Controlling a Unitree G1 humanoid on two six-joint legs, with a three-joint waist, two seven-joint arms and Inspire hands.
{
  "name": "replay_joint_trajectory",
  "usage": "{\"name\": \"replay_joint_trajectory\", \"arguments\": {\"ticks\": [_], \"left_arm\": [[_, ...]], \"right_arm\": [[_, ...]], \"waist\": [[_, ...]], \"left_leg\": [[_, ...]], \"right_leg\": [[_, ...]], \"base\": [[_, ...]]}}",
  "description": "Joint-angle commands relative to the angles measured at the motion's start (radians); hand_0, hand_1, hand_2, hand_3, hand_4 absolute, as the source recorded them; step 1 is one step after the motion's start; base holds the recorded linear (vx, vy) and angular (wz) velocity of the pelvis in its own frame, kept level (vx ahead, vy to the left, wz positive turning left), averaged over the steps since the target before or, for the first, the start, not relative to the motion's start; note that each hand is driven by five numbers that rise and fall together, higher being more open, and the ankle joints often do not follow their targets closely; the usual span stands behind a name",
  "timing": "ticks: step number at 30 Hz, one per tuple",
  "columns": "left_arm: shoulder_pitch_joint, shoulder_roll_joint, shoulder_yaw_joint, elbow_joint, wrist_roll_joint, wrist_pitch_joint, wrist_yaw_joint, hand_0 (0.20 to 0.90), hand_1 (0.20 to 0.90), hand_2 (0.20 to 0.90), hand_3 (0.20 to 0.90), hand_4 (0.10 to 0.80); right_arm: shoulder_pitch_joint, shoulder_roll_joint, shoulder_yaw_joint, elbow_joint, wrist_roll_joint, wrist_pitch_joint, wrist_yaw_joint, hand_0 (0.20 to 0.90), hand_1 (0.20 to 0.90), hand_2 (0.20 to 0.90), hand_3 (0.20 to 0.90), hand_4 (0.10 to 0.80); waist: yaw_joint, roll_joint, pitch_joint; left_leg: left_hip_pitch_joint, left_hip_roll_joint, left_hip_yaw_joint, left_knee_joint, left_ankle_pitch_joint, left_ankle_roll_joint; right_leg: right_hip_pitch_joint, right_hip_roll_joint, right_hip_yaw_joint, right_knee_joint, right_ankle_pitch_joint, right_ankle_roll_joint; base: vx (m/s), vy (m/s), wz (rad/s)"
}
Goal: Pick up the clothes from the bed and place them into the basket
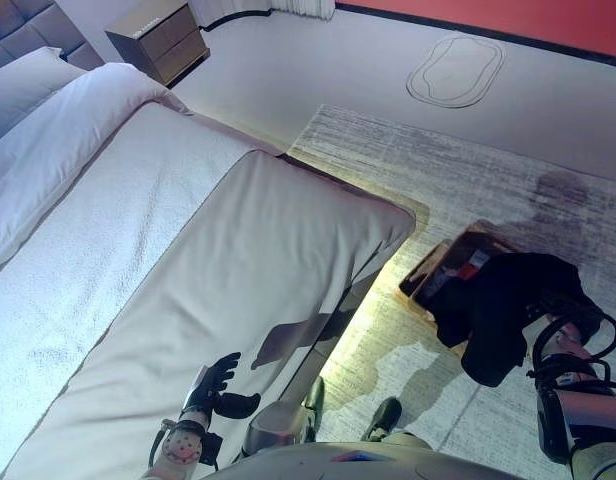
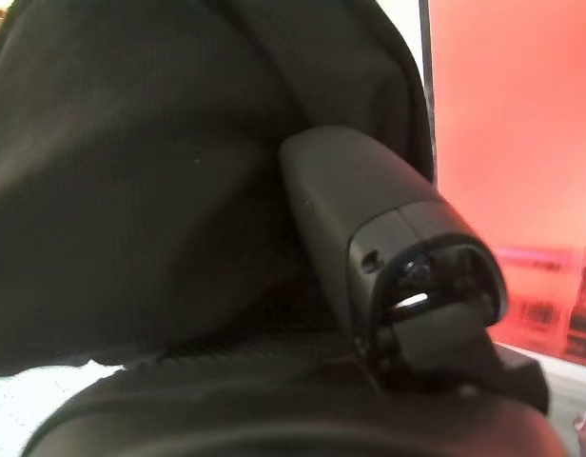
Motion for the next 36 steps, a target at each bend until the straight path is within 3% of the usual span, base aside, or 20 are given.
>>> {"name": "replay_joint_trajectory", "arguments": {"ticks": [1, 14, 22, 29, 36], "left_arm": [[-0.017, 0.067, -0.042, -0.008, -0.023, -0.021, 0.027, 0.9, 0.9, 0.9, 0.9, 0.8], [-0.004, 0.074, -0.006, -0.008, -0.017, -0.007, -0.006, 0.9, 0.9, 0.9, 0.9, 0.8], [0.003, 0.078, 0.001, -0.003, -0.01, -0.015, -0.01, 0.9, 0.9, 0.9, 0.9, 0.8], [0.011, 0.061, 0.002, 0.001, -0.001, -0.021, -0.018, 0.9, 0.9, 0.9, 0.9, 0.8], [0.015, 0.031, 0.01, 0.006, 0.022, -0.002, -0.022, 0.9, 0.9, 0.9, 0.9, 0.8]], "right_arm": [[-0.059, -0.128, 0.045, -0.062, -0.063, -0.07, 0.048, 0.9, 0.9, 0.9, 0.9, 0.8], [-0.031, -0.113, 0.087, -0.084, -0.105, -0.031, 0.193, 0.9, 0.9, 0.9, 0.9, 0.8], [-0.007, -0.087, 0.086, -0.065, -0.085, -0.02, 0.203, 0.9, 0.9, 0.9, 0.9, 0.8], [0.124, 0.034, 0.09, -0.019, -0.072, -0.034, 0.248, 0.9, 0.9, 0.9, 0.9, 0.8], [0.293, 0.223, 0.164, 0.081, -0.159, -0.061, 0.286, 0.9, 0.9, 0.9, 0.9, 0.8]], "waist": [[0.029, -0.057, -0.084], [0.036, -0.075, -0.084], [0.032, -0.077, -0.085], [0.016, -0.081, -0.087], [-0.015, -0.1, -0.094]], "left_leg": [[-0.038, 0.037, 0.003, -0.028, -0.002, -0.056], [-0.023, 0.041, 0.003, -0.028, -0.011, -0.053], [-0.013, 0.039, 0.006, -0.028, -0.018, -0.049], [-0.003, 0.042, 0.021, -0.028, -0.025, -0.043], [0.026, 0.05, 0.045, -0.028, -0.036, -0.032]], "right_leg": [[0.039, -0.06, 0.095, 0.03, -0.026, 0.073], [0.044, -0.055, 0.09, 0.039, -0.033, 0.071], [0.046, -0.054, 0.093, 0.041, -0.034, 0.073], [0.049, -0.052, 0.103, 0.042, -0.036, 0.076], [0.063, -0.04, 0.128, 0.04, -0.032, 0.077]], "base": [[0.0, 0.0, 0.0], [0.023, -0.002, 0.0], [0.0, 0.0, 0.0], [-0.005, 0.002, 0.0], [-0.026, -0.007, -0.02]]}}
